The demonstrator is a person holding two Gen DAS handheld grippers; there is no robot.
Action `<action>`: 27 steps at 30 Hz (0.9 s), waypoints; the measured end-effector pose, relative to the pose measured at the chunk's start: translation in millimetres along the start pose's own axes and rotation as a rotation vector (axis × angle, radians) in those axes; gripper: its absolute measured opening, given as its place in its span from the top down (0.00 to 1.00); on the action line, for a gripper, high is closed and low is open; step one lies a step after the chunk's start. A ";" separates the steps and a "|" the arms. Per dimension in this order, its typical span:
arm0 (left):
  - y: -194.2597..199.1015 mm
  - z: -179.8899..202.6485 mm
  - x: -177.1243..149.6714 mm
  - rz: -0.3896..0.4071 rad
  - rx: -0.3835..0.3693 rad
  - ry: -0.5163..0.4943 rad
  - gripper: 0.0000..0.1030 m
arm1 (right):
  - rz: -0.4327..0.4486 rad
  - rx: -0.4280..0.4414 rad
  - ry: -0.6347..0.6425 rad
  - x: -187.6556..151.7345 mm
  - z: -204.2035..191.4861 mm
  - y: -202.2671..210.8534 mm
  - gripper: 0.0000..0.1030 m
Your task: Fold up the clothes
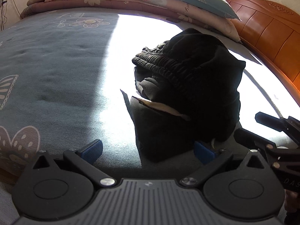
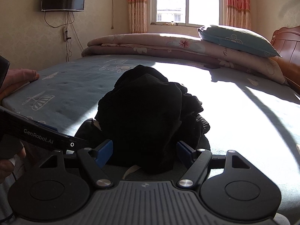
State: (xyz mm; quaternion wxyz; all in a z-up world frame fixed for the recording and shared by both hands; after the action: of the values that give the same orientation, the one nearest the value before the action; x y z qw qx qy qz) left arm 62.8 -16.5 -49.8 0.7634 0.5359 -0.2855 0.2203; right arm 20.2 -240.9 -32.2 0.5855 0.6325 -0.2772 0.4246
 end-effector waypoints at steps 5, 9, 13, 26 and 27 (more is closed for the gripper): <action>10.8 0.6 8.3 0.043 0.056 -0.019 0.01 | -0.005 0.006 -0.026 -1.5 7.3 0.0 0.35; 18.0 -0.7 13.3 0.075 0.097 -0.043 0.01 | -0.035 -0.022 -0.061 0.3 13.5 -2.2 0.39; 20.1 -1.4 14.9 0.089 0.094 -0.058 0.01 | -0.042 -0.022 -0.077 4.2 15.2 -2.8 0.39; 19.0 -17.4 16.2 0.119 0.075 -0.074 0.03 | -0.112 -0.071 0.175 7.1 -36.9 -17.0 0.44; 19.7 -19.8 16.8 0.125 0.074 -0.072 0.03 | -0.117 -0.081 0.202 5.9 -40.8 -18.4 0.47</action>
State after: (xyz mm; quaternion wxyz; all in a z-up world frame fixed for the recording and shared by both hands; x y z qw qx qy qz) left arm 66.5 9.2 -30.1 0.7170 0.5526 -0.3374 0.2583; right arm 30.0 -197.3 -38.3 0.6593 0.5776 -0.1961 0.4396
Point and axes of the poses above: each gripper's, at about its wrist camera, not at the fingertips, and y roughly against the way its jaws point, z to its right, x to its top, the point moved 1 cm from there along -y, roughly the way its jaws point, and after that the axes turned 7 degrees about -x, right-handed, at the moved point
